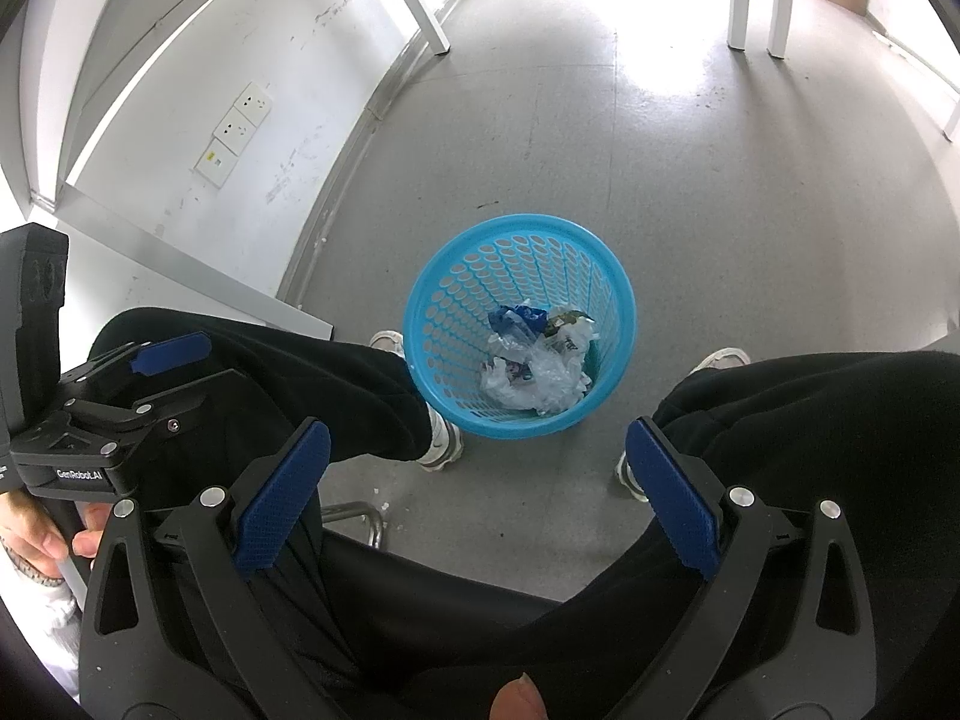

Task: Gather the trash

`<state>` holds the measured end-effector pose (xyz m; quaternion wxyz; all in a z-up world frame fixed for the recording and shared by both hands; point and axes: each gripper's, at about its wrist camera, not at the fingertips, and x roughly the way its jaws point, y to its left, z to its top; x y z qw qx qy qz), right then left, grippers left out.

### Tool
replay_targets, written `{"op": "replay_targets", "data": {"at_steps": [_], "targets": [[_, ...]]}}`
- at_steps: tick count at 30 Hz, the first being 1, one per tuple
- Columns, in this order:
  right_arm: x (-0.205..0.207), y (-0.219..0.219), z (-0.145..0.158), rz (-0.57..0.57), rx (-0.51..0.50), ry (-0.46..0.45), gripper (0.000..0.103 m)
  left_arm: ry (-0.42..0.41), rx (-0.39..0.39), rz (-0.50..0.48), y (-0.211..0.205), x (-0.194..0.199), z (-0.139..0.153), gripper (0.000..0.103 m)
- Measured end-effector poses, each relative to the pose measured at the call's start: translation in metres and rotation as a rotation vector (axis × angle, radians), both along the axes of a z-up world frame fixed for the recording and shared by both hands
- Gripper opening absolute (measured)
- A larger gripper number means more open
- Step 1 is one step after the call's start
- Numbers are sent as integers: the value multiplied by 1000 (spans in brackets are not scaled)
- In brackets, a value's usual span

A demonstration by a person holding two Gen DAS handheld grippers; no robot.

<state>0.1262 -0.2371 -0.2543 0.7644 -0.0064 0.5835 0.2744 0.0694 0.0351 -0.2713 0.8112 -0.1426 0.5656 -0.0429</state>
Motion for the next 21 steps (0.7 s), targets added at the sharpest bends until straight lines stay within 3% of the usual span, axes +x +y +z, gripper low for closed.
{"op": "replay_targets", "data": {"at_steps": [21], "targets": [[-2,1,-1,5,10,6,94,2,1,-3,-2,-1,0,97]]}}
